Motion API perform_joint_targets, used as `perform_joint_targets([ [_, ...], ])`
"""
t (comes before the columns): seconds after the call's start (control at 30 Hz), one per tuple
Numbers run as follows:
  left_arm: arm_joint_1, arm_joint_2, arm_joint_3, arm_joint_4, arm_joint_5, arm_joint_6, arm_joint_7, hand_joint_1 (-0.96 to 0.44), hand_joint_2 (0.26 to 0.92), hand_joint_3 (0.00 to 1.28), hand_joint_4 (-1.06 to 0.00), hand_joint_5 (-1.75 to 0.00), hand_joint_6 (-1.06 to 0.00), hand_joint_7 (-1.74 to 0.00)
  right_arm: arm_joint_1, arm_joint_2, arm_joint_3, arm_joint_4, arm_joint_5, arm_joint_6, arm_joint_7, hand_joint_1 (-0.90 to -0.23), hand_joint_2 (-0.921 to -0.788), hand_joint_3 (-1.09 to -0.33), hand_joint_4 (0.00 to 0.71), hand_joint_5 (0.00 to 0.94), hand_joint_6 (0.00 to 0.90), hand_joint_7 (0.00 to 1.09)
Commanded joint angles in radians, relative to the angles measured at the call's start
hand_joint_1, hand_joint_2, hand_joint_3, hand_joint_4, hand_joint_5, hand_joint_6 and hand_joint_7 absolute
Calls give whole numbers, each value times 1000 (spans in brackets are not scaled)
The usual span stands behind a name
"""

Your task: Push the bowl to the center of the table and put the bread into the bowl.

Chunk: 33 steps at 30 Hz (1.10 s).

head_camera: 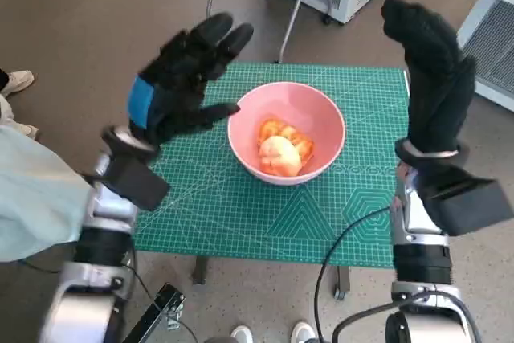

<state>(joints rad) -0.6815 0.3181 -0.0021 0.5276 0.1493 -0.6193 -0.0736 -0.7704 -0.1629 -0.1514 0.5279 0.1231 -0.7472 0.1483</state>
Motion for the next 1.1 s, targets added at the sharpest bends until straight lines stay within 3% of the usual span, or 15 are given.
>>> perform_joint_targets([
  [0.03,22,-29,25,-38,-36,23,19,-81,890,2,-363,-1,-439,-57,20,-1,7,-31,11,42,12,-493,-921,-580,371,13,127,755],
  [0.5,62,-54,43,-81,-77,31,-5,-112,907,7,-358,0,-393,-41,36,-4,11,-67,-22,67,-3,-498,-921,-574,377,14,135,743],
  [0.73,82,-49,39,-109,-83,40,-27,-130,907,4,-322,0,-357,-26,40,-7,13,-64,-17,65,9,-503,-921,-567,385,16,137,740],
  [0.87,90,-35,33,-128,-57,52,-29,-155,903,3,-228,0,-273,-5,44,-8,15,-67,-18,62,9,-504,-921,-563,389,18,141,740],
  [1.0,100,-19,28,-164,-43,83,-44,-188,883,3,-59,1,-105,-1,46,-8,16,-65,-19,61,8,-504,-921,-562,396,20,142,740],
  [1.1,108,-7,24,-206,-36,119,-61,-208,858,1,-19,1,-34,0,46,-9,16,-60,-20,58,9,-508,-921,-560,402,23,142,739],
])
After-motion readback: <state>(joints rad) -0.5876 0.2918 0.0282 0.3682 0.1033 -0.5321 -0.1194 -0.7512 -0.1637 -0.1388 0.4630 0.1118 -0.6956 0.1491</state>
